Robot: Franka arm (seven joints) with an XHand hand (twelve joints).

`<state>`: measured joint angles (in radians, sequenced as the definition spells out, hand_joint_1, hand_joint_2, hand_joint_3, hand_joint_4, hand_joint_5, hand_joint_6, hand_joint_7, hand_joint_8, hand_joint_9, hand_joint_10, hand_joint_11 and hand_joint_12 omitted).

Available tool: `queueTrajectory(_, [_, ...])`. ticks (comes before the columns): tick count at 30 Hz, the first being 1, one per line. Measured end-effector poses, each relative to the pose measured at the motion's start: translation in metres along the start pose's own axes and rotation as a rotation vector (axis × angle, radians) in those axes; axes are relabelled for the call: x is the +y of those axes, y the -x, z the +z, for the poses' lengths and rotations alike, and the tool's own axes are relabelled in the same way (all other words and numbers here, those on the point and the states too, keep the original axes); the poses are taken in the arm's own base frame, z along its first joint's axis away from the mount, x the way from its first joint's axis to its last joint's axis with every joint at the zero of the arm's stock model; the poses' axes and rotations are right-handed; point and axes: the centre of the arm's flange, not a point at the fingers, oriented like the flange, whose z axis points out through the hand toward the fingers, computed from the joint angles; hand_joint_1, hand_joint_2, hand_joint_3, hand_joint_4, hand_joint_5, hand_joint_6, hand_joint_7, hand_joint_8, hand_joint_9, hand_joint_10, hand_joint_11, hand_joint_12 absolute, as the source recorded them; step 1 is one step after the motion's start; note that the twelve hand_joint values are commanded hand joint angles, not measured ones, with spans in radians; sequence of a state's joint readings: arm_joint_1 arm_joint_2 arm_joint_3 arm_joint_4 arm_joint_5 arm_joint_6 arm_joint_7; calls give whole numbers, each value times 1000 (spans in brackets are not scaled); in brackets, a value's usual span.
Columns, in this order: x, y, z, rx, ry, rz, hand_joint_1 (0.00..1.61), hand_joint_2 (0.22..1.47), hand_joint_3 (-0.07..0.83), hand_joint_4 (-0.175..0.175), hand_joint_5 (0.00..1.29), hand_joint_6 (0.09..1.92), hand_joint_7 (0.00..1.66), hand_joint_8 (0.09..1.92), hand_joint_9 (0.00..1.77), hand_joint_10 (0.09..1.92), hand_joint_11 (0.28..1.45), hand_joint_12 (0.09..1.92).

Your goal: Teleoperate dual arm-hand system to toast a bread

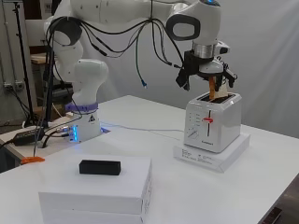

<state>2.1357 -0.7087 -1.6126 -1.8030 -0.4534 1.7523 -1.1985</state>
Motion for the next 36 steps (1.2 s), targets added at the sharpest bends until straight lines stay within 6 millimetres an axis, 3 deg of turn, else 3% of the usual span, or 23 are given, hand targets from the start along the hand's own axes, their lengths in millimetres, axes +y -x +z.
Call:
queueTrajectory(5, [-4, 0, -6, -15, 31, 41, 832, 1300, 0, 175, 648, 1472, 1404, 87, 1488, 87, 682, 585])
queueTrajectory(10, [7, -7, -17, -16, 46, 47, 817, 1311, 2, 175, 627, 1501, 1392, 87, 1479, 87, 685, 583])
queueTrajectory(17, [21, -13, -8, 8, 23, 24, 809, 1317, 2, 175, 618, 1515, 1374, 87, 1463, 87, 679, 580])
queueTrajectory(23, [12, -16, 4, 20, -4, -66, 803, 1320, 0, 175, 614, 1520, 1365, 87, 1453, 87, 680, 550])
queueTrajectory(30, [6, -7, 5, 10, 11, -4, 817, 1312, 1, 175, 627, 1503, 1400, 87, 1487, 87, 700, 568])
queueTrajectory(36, [15, 10, -16, 24, 45, 20, 824, 1307, 0, 175, 637, 1489, 1396, 87, 1476, 87, 683, 584])
